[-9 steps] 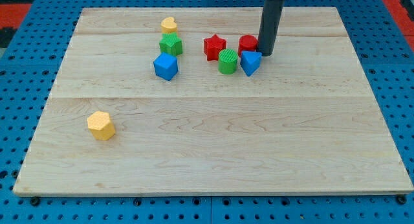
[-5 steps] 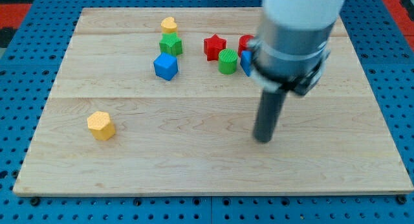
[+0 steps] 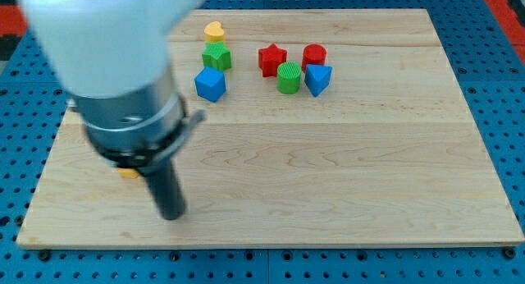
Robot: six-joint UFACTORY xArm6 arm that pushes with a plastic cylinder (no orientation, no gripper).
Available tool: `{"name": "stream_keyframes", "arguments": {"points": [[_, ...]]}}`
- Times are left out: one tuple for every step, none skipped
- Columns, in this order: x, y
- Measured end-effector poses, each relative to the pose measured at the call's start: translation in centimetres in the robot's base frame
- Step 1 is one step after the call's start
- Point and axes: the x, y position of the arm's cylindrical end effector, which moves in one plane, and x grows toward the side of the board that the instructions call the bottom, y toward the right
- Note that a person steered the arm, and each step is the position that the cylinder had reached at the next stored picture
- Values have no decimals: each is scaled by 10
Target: Move the yellow hexagon bit a up
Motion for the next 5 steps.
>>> {"name": "stream_keyframes", "arguments": {"points": [[-1, -33], [-13, -50], [-43, -61], [-46, -61], [-65, -66]]}}
